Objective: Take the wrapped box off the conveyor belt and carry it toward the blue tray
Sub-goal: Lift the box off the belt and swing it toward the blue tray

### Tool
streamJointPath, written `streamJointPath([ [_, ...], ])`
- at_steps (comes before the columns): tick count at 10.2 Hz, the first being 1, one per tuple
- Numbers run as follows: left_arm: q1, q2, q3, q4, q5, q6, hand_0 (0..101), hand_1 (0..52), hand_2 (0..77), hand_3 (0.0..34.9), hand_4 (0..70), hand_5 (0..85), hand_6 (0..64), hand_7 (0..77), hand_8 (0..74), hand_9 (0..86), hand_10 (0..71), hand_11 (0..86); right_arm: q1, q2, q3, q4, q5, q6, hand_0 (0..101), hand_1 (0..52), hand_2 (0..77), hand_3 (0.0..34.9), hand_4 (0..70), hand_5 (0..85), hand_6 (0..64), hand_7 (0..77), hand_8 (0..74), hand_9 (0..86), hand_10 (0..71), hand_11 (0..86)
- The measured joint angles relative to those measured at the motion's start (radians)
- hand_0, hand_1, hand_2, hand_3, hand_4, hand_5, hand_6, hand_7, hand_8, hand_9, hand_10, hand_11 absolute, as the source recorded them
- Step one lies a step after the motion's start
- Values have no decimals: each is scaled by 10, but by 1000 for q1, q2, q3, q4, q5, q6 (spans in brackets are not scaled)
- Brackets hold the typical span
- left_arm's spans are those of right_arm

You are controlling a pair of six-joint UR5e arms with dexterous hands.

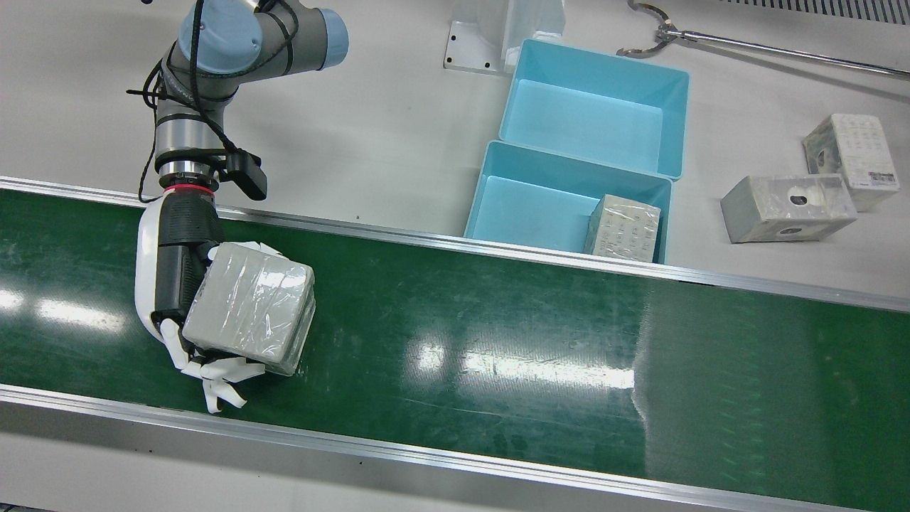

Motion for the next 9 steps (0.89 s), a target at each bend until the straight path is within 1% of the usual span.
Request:
streamJointPath([
  [1,0,0,0,0,0,0,0,0,5,0,0,11,5,5,5,5,5,5,17,21,11,-2,-28,0,544,180,360,0,175,464,284,311,376,327,273,305],
  [2,0,0,0,0,0,0,0,0,5,0,0,11,5,5,5,0,5,5,28,50,27,-13,-59,0,544,180,360,0,175,464,284,311,376,327,273,305],
  [3,0,0,0,0,0,0,0,0,5,0,0,11,5,5,5,5,5,5,32,93,38,-37,-92,0,544,93,431,0,175,469,289,311,382,327,278,338],
  [4,0,0,0,0,0,0,0,0,5,0,0,11,5,5,5,5,5,5,25,146,47,-69,-119,0,544,87,436,0,180,469,289,311,393,327,278,344],
  [5,0,0,0,0,0,0,0,0,5,0,0,11,5,5,5,5,5,5,3,191,57,-97,-136,1,544,87,436,0,196,480,289,311,393,327,284,349],
  [6,0,0,0,0,0,0,0,0,11,0,0,11,5,5,5,5,5,5,-34,228,65,-120,-145,2,544,87,436,0,196,480,289,311,393,327,284,349],
  [7,0,0,0,0,0,0,0,0,11,0,0,11,5,5,5,5,5,5,-75,259,70,-137,-147,3,554,87,436,0,213,485,289,311,393,327,322,360],
  [8,0,0,0,0,0,0,0,0,11,0,0,11,5,5,5,5,5,5,-119,297,74,-163,-147,4,543,87,436,2,218,496,382,284,393,327,327,360],
  [9,0,0,0,0,0,0,0,0,11,0,0,11,5,5,5,5,5,5,-161,333,75,-191,-147,5,542,33,475,1,218,496,382,284,485,289,327,360],
])
